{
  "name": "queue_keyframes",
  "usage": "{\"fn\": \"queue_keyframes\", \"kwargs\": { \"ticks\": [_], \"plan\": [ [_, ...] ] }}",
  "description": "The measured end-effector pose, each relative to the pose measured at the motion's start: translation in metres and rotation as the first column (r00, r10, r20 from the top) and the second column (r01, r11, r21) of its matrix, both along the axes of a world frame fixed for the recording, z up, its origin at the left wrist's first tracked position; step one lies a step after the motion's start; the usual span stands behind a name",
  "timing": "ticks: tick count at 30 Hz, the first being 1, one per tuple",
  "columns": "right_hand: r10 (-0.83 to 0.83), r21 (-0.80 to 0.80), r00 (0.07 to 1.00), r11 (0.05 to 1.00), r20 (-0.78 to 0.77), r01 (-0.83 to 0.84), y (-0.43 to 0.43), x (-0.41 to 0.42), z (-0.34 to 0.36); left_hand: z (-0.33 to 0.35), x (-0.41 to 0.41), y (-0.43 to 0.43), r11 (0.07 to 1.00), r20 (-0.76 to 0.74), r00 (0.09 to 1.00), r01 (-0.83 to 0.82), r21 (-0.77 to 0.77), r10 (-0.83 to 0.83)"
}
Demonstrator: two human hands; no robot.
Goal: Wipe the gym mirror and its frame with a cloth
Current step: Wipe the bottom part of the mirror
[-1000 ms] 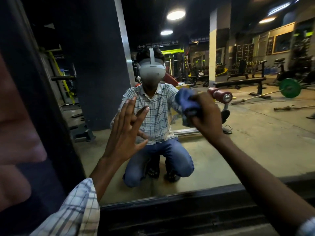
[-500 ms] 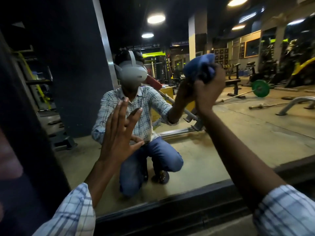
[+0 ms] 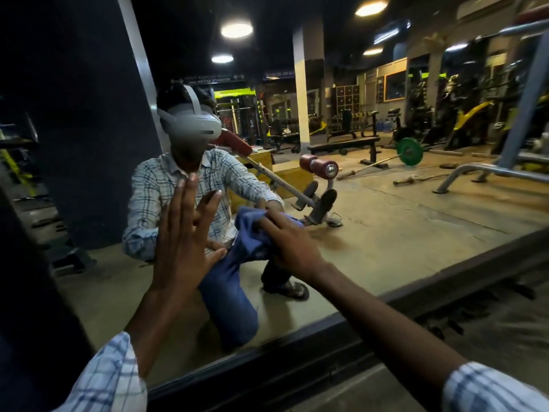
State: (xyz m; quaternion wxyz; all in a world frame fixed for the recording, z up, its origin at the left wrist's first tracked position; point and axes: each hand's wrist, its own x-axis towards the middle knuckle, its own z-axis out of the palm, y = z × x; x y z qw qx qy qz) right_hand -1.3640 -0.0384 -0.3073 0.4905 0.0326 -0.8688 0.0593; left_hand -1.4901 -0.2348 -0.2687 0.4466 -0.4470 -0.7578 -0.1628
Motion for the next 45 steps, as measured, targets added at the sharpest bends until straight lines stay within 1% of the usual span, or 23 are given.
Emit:
{"fn": "queue_keyframes", "kwargs": {
  "ticks": [2, 5, 7, 10, 12, 14, 16, 18, 19, 21, 23, 25, 26, 28, 29, 31, 33, 36, 39, 41, 42, 44, 45],
  "plan": [
    [-0.028, -0.086, 1.0, 0.996, -0.011, 0.027, 0.028, 0.014, -0.01, 0.0, -0.001, 0.0, 1.0, -0.021, 1.0, -0.006, 0.005, 0.006],
    [-0.174, -0.526, 0.906, 0.848, -0.386, -0.061, 0.044, 0.024, -0.02, 0.001, 0.003, 0.005, 1.0, -0.011, 1.0, -0.015, 0.015, 0.015],
    [-0.244, -0.612, 0.891, 0.789, -0.383, -0.048, 0.026, 0.013, -0.025, 0.0, 0.008, 0.009, 0.999, 0.012, 0.999, -0.032, 0.018, 0.031],
    [0.057, -0.177, 0.998, 0.982, -0.041, -0.063, 0.012, 0.008, -0.032, 0.001, 0.013, 0.014, 0.998, 0.039, 0.998, -0.05, 0.029, 0.049],
    [0.026, -0.057, 1.0, 0.998, -0.002, -0.026, 0.04, 0.019, -0.026, 0.001, 0.017, 0.018, 0.997, 0.052, 0.996, -0.071, 0.03, 0.069],
    [-0.08, -0.295, 0.976, 0.955, -0.204, 0.017, 0.068, 0.035, -0.019, 0.001, 0.022, 0.022, 0.995, 0.045, 0.996, -0.084, 0.058, 0.082],
    [-0.266, -0.604, 0.861, 0.795, -0.433, -0.058, 0.082, 0.044, -0.022, 0.0, 0.026, 0.029, 0.992, 0.045, 0.995, -0.098, 0.082, 0.094],
    [-0.37, -0.756, 0.818, 0.644, -0.441, -0.116, 0.074, 0.036, -0.019, 0.0, 0.032, 0.037, 0.99, 0.05, 0.995, -0.089, 0.109, 0.084],
    [-0.291, -0.725, 0.859, 0.677, -0.421, -0.125, 0.064, 0.03, -0.014, -0.001, 0.036, 0.042, 0.991, 0.047, 0.996, -0.087, 0.104, 0.082],
    [-0.022, -0.449, 0.962, 0.887, -0.274, -0.108, 0.061, 0.025, 0.0, 0.0, 0.046, 0.052, 0.994, 0.039, 0.996, -0.086, 0.07, 0.083],
    [0.011, -0.211, 0.979, 0.976, -0.203, -0.055, 0.083, 0.029, 0.032, 0.003, 0.054, 0.063, 0.995, 0.072, 0.994, -0.082, 0.057, 0.078],
    [-0.134, -0.42, 0.883, 0.904, -0.45, -0.077, 0.105, 0.039, 0.071, 0.009, 0.06, 0.075, 0.995, 0.107, 0.992, -0.072, 0.071, 0.064],
    [-0.267, -0.602, 0.786, 0.782, -0.557, -0.16, 0.109, 0.044, 0.088, 0.011, 0.063, 0.081, 0.994, 0.111, 0.992, -0.072, 0.077, 0.063],
    [-0.36, -0.74, 0.738, 0.615, -0.571, -0.273, 0.098, 0.039, 0.107, 0.013, 0.068, 0.092, 0.994, 0.096, 0.992, -0.084, 0.067, 0.078],
    [-0.293, -0.671, 0.781, 0.712, -0.552, -0.208, 0.085, 0.032, 0.111, 0.013, 0.07, 0.096, 0.994, 0.09, 0.992, -0.092, 0.061, 0.087],
    [-0.014, -0.245, 0.918, 0.965, -0.395, -0.091, 0.074, 0.019, 0.107, 0.013, 0.071, 0.1, 0.993, 0.099, 0.991, -0.098, 0.066, 0.092],
    [0.037, 0.019, 0.969, 0.999, -0.244, -0.033, 0.097, 0.025, 0.113, 0.013, 0.072, 0.101, 0.993, 0.097, 0.99, -0.108, 0.045, 0.104],
    [-0.068, -0.265, 0.879, 0.962, -0.473, -0.068, 0.141, 0.053, 0.125, 0.011, 0.074, 0.104, 0.993, 0.09, 0.99, -0.109, 0.04, 0.105],
    [-0.311, -0.648, 0.75, 0.735, -0.584, -0.199, 0.146, 0.055, 0.096, 0.006, 0.078, 0.112, 0.993, 0.084, 0.991, -0.11, 0.045, 0.106],
    [-0.107, -0.474, 0.863, 0.865, -0.494, -0.165, 0.126, 0.047, 0.068, 0.002, 0.082, 0.119, 0.992, 0.076, 0.99, -0.123, 0.033, 0.12],
    [0.024, -0.305, 0.942, 0.943, -0.336, -0.133, 0.126, 0.048, 0.05, 0.0, 0.084, 0.123, 0.992, 0.079, 0.989, -0.125, 0.028, 0.123],
    [0.054, -0.115, 0.989, 0.991, -0.138, -0.071, 0.151, 0.063, 0.031, -0.003, 0.084, 0.127, 0.992, 0.09, 0.989, -0.121, 0.035, 0.118],
    [0.022, -0.16, 0.982, 0.986, -0.19, -0.053, 0.168, 0.072, 0.027, -0.004, 0.084, 0.128, 0.992, 0.092, 0.989, -0.121, 0.036, 0.117]
  ]
}}
